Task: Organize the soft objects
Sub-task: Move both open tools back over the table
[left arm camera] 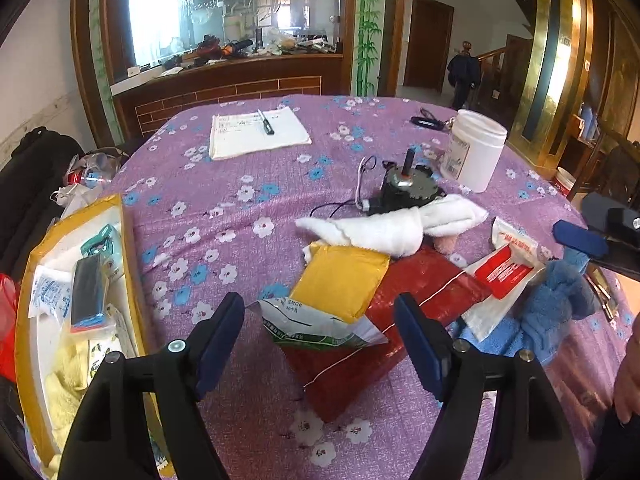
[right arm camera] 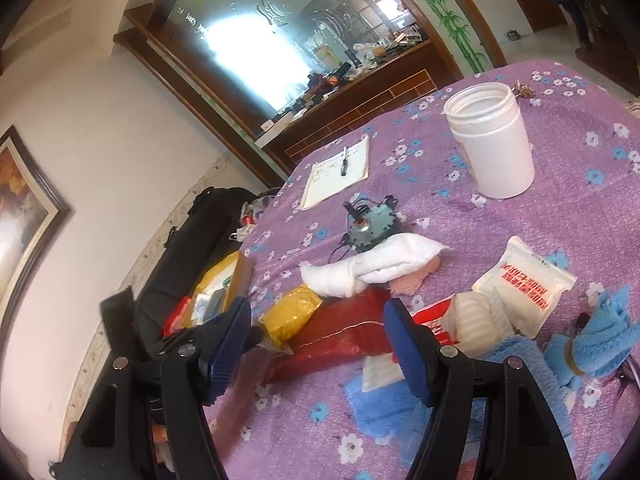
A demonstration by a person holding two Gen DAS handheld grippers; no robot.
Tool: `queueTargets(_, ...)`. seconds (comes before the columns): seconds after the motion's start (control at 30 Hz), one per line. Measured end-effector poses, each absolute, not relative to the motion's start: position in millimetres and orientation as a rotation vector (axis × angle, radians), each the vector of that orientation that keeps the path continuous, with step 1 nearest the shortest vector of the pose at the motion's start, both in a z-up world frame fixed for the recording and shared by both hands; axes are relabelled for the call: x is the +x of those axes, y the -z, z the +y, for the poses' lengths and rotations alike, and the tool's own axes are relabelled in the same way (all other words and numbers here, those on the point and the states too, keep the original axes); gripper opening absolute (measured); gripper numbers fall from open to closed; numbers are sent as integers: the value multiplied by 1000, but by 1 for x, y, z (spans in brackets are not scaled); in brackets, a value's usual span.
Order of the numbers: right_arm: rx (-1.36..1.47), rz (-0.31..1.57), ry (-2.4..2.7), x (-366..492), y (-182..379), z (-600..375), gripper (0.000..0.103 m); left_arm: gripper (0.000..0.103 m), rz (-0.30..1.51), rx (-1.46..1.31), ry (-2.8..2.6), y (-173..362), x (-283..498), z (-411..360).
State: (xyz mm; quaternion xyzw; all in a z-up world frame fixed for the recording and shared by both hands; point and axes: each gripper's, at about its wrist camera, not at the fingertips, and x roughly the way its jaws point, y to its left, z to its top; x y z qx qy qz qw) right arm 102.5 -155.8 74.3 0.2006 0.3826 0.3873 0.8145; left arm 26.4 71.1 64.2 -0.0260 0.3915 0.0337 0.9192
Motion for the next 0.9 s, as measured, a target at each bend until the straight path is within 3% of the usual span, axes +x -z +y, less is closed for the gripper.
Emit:
queueTargets(0.17,416,826,-834,101,-71,-151,74,74,789,-33,-89,-57,24,73)
queueTargets(0.27,405,835,-821,102,-68,-149,74,31,776,-25,-91,-56,21,74)
queueTargets(0.3,406,838,-820,102,-67,-149,74,4,788,-50,-65,-55,22,77)
queueTargets(0.33,408,841,-821,103,-66,-149,74,0,798,-66,-55,-53,23,79)
queueTargets(0.6,413,853,-813,105,-62,-149,74,0,811,-102,-29,-52,20,88)
queueTargets(0.67,415,855,-813,106,-62,-149,74,10,821,-143,-35,-56,24,96)
queueTargets(0.7,416,855,-811,106,-62,-149,74,35,836,-160,-37,-58,28,100)
queueTargets(0.73,417,854,-811,106,-62,-150,74,69,848,-165,-29,-60,33,102)
queueTargets(0.77,416,853,-811,106,-62,-149,75,80,856,-161,-23,-61,39,104)
queueTargets(0.8,415,853,-809,107,-62,-150,75,85,854,-151,-40,-63,46,106)
queueTargets(0.9,418,857,-811,107,-62,-150,75,85,912,-186,-19,-59,64,110)
